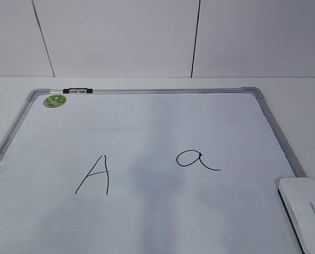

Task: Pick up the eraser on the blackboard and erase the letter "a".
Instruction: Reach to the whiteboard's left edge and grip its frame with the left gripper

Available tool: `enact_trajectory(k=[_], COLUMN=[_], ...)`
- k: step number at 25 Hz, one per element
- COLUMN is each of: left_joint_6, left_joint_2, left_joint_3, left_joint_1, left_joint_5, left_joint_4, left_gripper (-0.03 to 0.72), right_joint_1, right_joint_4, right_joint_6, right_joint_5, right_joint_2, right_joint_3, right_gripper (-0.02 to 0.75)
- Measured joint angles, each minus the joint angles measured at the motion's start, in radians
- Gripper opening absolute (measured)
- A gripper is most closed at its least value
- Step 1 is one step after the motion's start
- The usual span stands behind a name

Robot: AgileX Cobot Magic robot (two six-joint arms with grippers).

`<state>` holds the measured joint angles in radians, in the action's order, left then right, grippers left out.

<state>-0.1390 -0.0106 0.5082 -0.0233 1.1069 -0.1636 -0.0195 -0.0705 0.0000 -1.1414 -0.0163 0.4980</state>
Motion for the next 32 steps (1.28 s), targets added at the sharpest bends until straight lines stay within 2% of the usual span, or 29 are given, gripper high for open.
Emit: enact_trajectory(k=[32], left_joint_6=[0.0], left_joint_2=[0.0], left_joint_3=[0.0], left_joint_1=[0.0], left_joint_5=[0.0], left_joint_4=[0.0], left_gripper=[0.307], right_joint_1=[0.0], right_joint_4=[0.0], right_joint_6=[0.0], right_joint_5=[0.0], right_joint_2=[0.0], right_joint_3=[0.0], right_gripper=[0.592])
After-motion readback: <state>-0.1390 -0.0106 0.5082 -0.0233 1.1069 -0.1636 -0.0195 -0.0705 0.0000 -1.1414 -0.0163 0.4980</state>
